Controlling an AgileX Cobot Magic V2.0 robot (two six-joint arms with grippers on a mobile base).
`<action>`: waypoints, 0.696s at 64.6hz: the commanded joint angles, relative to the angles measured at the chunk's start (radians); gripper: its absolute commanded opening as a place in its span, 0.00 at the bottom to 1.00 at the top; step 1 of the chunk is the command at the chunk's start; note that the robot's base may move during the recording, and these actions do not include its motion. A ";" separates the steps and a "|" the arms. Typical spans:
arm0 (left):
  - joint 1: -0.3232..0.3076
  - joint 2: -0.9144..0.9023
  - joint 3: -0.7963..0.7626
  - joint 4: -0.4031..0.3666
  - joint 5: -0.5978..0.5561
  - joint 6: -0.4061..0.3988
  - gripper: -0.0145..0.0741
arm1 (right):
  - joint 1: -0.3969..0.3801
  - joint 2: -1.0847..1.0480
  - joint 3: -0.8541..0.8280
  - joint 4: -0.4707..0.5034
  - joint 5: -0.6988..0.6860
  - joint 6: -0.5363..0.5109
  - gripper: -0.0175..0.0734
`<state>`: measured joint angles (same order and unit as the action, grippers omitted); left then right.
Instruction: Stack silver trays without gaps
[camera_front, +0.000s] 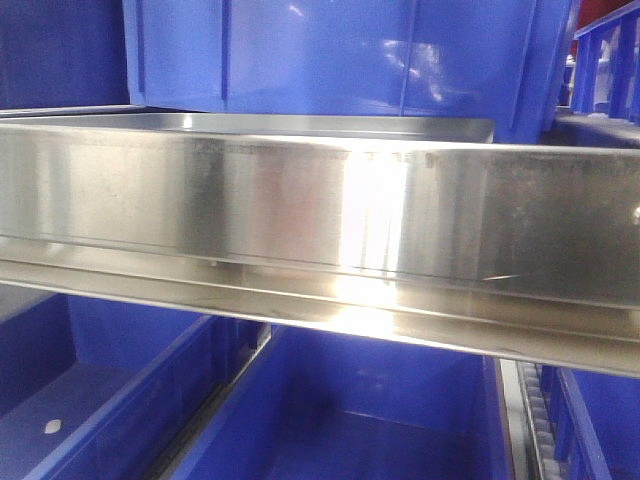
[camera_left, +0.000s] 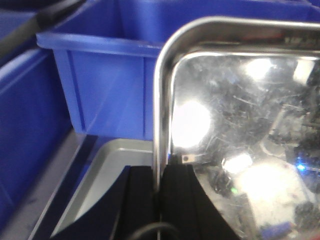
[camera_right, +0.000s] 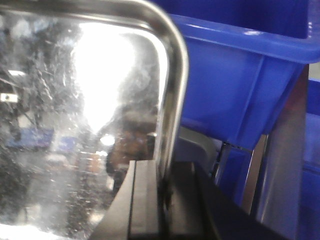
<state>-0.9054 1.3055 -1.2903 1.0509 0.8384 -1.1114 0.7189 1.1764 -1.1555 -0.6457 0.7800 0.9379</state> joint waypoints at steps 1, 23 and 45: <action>-0.001 0.004 -0.010 0.033 -0.121 0.002 0.15 | 0.011 0.030 -0.007 -0.003 -0.550 -0.022 0.11; 0.174 0.050 -0.010 -0.085 -0.147 0.017 0.15 | 0.011 0.102 -0.007 -0.003 -0.487 -0.022 0.11; 0.203 0.132 -0.007 -0.214 -0.185 0.206 0.15 | 0.011 0.130 -0.007 -0.003 -0.390 -0.022 0.11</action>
<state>-0.6887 1.4191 -1.2903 0.8695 0.7588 -0.9582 0.7130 1.3031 -1.1549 -0.6417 0.6756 0.9420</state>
